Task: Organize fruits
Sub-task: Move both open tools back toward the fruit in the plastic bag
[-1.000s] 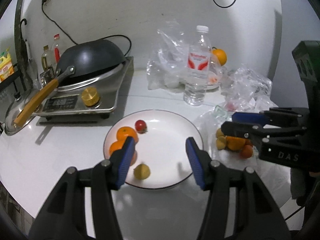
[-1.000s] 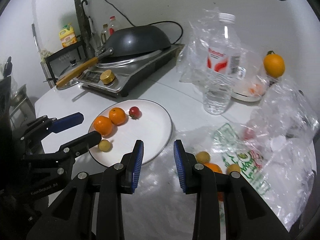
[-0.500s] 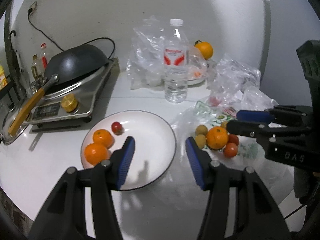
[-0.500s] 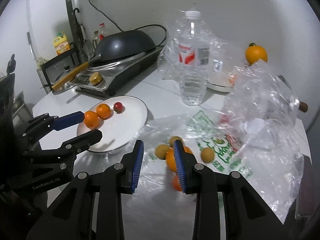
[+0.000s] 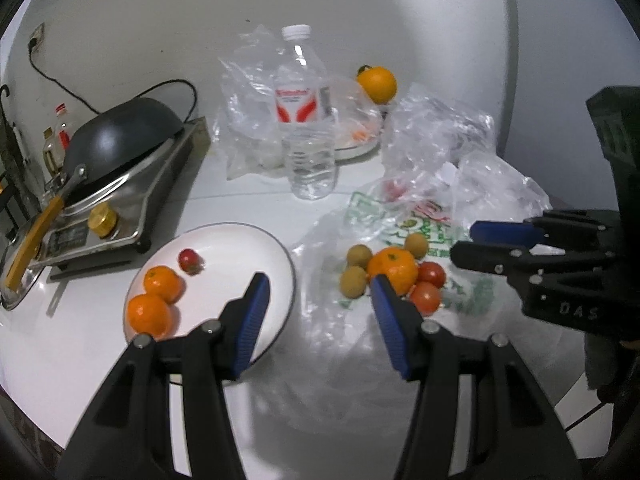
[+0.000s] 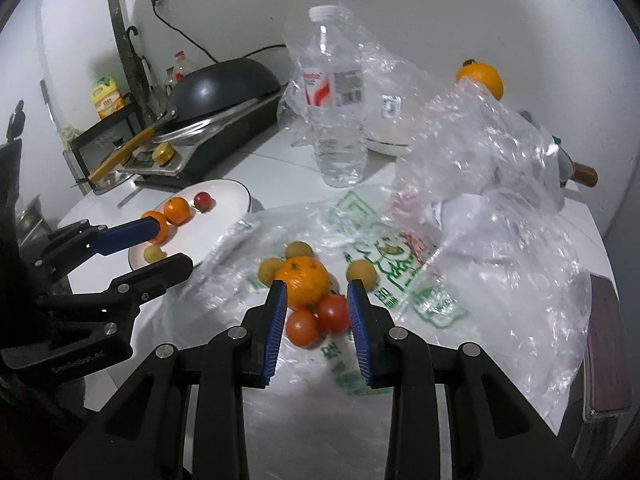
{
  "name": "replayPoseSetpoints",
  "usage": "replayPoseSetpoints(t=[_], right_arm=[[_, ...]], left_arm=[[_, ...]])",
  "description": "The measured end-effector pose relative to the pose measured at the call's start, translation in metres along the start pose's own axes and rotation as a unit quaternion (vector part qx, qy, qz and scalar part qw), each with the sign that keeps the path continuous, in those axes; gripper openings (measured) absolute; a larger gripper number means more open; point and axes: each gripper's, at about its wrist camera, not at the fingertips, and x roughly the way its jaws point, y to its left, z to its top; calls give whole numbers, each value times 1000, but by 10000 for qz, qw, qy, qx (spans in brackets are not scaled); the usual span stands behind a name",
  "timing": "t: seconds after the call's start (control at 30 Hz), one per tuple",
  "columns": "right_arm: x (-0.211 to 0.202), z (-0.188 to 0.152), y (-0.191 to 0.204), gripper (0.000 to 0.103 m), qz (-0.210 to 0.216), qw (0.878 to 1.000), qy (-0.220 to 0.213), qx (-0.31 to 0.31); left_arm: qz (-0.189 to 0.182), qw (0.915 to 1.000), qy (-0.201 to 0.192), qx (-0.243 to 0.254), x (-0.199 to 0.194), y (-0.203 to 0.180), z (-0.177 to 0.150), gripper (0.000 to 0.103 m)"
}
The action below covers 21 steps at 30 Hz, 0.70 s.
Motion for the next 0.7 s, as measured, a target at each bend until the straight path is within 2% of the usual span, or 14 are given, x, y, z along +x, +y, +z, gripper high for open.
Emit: replayPoseSetpoints(t=[0.3, 0.7], right_arm=[[19, -10, -13, 33, 151, 9996, 251, -22], [41, -7, -22, 33, 306, 9985, 452, -19]], left_arm=[[4, 9999, 139, 92, 10, -15, 2, 54], [-10, 9993, 348, 100, 29, -23, 0, 54]])
